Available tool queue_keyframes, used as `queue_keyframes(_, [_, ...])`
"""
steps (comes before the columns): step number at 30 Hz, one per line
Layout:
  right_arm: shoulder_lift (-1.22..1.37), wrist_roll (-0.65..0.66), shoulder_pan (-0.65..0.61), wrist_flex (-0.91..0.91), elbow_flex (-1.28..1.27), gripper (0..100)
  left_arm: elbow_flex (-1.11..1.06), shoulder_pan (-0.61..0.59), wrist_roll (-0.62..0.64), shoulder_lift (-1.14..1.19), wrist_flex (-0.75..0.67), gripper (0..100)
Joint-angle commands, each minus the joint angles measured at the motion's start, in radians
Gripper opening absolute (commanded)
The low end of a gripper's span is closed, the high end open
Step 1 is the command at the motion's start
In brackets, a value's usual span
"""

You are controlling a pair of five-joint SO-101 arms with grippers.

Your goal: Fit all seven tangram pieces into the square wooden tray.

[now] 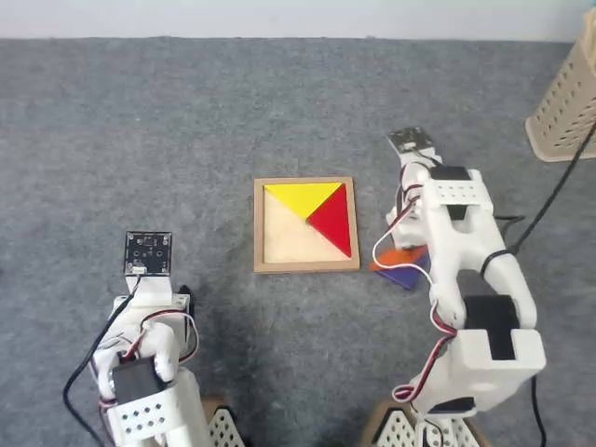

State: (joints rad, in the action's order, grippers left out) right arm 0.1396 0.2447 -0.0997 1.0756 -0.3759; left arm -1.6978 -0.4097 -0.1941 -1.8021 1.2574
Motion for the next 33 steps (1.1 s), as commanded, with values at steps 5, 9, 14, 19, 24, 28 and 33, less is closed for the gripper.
queue_keyframes(5, [-0.061,0.009,0.008,-0.16,0.009,1.0,0.012,-0.003,-0.006,-0.008,0.003,17])
queue_keyframes(9, [-0.068,0.009,0.03,-0.125,0.058,1.1,0.012,-0.003,-0.006,-0.008,0.003,17])
queue_keyframes(14, [-0.076,-0.002,0.062,-0.042,0.158,1.1,0.012,-0.003,-0.006,-0.008,0.003,17])
queue_keyframes(19, [-0.081,-0.048,0.077,0.108,0.247,2.9,0.012,-0.003,-0.006,-0.008,0.003,17])
queue_keyframes(24, [-0.262,-0.054,0.079,-0.047,0.021,1.0,0.012,-0.003,-0.006,-0.008,0.003,17])
queue_keyframes(28, [-0.447,-0.006,0.05,-0.183,-0.207,5.0,0.012,-0.003,-0.006,-0.008,0.003,17])
queue_keyframes(33, [-0.556,0.051,0.013,-0.191,-0.321,5.9,0.012,-0.003,-0.006,-0.008,0.003,17])
